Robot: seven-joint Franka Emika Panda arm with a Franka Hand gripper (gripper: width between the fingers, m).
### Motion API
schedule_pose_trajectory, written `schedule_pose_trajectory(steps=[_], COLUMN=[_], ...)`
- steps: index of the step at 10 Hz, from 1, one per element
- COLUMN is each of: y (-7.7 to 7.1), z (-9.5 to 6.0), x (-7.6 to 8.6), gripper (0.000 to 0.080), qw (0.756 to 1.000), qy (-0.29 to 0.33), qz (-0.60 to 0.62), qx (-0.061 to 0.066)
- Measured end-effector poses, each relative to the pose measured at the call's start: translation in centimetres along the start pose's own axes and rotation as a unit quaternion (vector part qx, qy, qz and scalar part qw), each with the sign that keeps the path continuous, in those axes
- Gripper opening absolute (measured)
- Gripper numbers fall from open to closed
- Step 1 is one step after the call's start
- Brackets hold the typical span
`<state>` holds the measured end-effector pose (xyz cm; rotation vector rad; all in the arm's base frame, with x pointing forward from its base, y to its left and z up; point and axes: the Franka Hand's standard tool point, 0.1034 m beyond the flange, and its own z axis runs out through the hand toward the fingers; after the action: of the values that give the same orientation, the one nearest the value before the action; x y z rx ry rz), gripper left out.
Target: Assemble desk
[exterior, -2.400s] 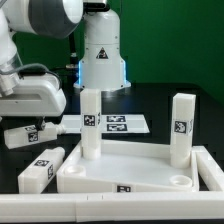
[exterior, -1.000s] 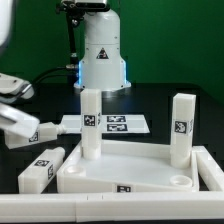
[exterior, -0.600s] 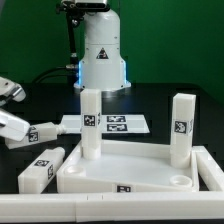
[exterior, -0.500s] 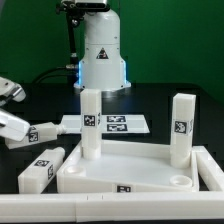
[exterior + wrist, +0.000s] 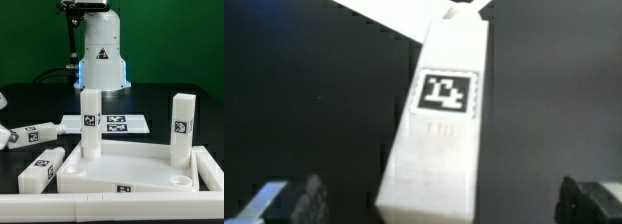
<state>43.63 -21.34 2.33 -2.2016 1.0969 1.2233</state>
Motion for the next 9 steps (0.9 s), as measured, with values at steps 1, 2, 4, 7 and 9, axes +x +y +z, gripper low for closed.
schedule_pose_trajectory(steps=[1, 2, 4, 7, 9], y=[0.05, 0.11, 0.8, 0.64, 0.65], z=[0.0, 0.07, 0.45, 0.4, 0.42], x=[0.02, 0.04, 0.18, 0.43, 0.44], gripper=[0.0649, 0.0649, 0.0649, 0.056, 0.0426], qw=[1.0, 1.0, 0.999, 0.999, 0.999], qy=[0.0, -0.002, -0.044, -0.037, -0.037], qz=[0.0, 0.001, 0.007, 0.006, 0.006], qx=[0.0, 0.001, 0.007, 0.005, 0.004])
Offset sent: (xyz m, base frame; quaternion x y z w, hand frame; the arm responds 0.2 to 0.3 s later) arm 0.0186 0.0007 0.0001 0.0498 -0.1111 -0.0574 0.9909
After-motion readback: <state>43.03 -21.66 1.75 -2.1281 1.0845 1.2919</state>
